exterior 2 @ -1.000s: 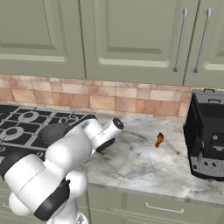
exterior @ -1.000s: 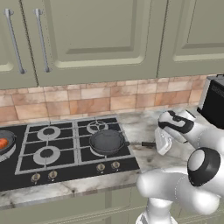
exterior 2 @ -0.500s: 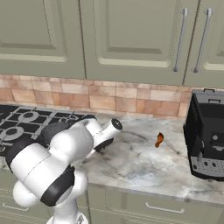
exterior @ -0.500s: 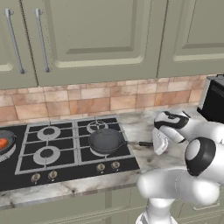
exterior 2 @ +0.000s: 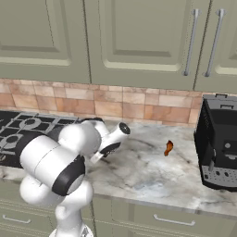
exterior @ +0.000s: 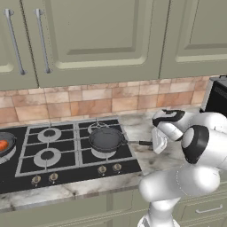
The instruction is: Place both pans onto different burners. Then place the squash and the chicken drumstick on different pans.
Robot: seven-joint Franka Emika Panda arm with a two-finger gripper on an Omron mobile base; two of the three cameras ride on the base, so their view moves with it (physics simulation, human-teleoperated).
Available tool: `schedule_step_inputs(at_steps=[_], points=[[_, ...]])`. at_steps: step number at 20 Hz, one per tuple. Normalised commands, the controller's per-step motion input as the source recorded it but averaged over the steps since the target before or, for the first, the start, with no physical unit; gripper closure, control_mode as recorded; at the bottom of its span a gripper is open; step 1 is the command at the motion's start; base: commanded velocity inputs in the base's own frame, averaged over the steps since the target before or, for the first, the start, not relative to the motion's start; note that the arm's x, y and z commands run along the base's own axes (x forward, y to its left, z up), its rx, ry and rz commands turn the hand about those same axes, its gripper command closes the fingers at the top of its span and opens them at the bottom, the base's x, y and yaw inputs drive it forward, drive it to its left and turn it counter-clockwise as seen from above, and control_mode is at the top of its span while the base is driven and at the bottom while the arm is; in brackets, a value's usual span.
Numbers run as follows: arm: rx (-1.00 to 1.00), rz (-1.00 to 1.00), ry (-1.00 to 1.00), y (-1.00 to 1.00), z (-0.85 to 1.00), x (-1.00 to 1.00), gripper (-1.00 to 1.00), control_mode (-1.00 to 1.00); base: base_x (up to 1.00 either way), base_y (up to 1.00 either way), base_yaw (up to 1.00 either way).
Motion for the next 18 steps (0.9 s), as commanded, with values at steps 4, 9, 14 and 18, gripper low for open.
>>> schedule_step_inputs(at_steps=[4,9,14,18], points=[[0.0,0.0,0.01,0.0,-0.13,0.0,1.0,-1.0,0.0,0.0,0.0],[0.0,0.0,0.0,0.01,-0.17,0.0,1.0,-1.0,0.0,0.0,0.0],[0.0,0.0,0.0,0.02,-0.03,0.0,1.0,-1.0,0.0,0.0,0.0],[0.0,0.0,0.01,0.0,0.0,0.0,1.0,-1.0,0.0,0.0,0.0]])
